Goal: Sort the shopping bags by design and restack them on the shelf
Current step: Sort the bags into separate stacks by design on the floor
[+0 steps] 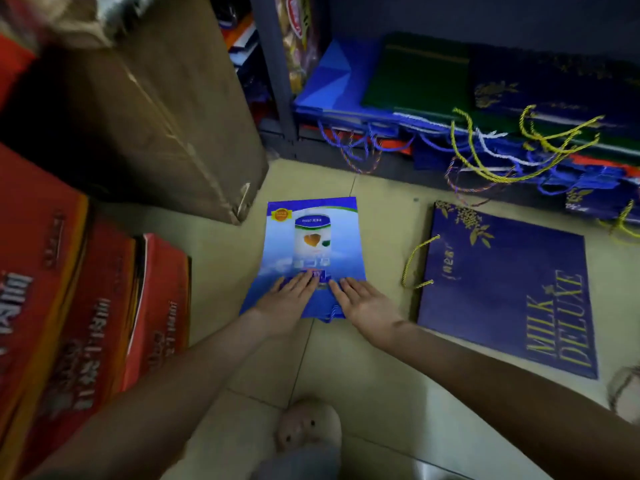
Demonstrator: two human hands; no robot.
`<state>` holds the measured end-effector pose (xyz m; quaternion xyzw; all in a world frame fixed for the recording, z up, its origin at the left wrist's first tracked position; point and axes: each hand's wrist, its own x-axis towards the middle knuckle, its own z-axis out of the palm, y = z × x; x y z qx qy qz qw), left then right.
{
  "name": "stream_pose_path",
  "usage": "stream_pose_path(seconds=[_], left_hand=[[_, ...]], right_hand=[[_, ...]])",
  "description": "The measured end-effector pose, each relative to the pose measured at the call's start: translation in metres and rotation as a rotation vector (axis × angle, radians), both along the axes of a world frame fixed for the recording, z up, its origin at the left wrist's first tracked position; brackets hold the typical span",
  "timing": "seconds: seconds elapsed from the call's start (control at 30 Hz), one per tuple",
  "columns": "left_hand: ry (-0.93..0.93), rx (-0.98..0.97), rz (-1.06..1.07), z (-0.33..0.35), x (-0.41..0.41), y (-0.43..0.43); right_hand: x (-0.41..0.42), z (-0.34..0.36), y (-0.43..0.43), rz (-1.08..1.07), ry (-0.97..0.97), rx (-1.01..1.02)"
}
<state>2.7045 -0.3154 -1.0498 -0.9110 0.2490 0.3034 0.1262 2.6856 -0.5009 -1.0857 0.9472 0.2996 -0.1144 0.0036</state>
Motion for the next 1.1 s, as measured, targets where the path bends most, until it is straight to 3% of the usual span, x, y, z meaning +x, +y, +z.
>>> stream_pose_path(seconds=[0.1, 0.23, 0.3, 0.47, 0.63, 0.73, 0.87, 0.97, 1.1], left_hand=[[0.096, 0.078, -0.076, -0.010, 0.001, 0.005], [0.190, 0.077, -0.032, -0.008, 0.029, -0.007], [0.074, -0.046, 0.010, 0.004, 0.055, -0.027], [-0.398, -0.387, 0.073, 0.047, 0.135, -0.111], [-0.716, -0.439, -0.030, 0.065, 0.207, -0.190], [-0.755, -0.383, -0.064, 0.059, 0.243, -0.220], [-0.593, -0.304, -0.064, 0.050, 0.266, -0.238], [-0.763, -0.251, -0.207, 0.044, 0.265, -0.231], [-0.820, -0.222, -0.296, 0.065, 0.265, -0.221]], right_hand=[[-0.005, -0.009, -0.006, 0.047, 0.312, -0.142], [0.015, 0.002, -0.033, -0.059, 0.428, -0.038], [0.036, 0.017, -0.055, -0.179, 0.383, 0.040], [0.107, 0.069, -0.123, -0.512, 0.052, 0.167], [0.153, 0.103, -0.182, -0.779, -0.191, 0.176], [0.167, 0.109, -0.202, -0.864, -0.242, 0.150], [0.180, 0.103, -0.223, -0.939, -0.081, 0.178], [0.180, 0.096, -0.235, -0.930, -0.012, 0.169], [0.174, 0.096, -0.240, -0.904, -0.080, 0.134]])
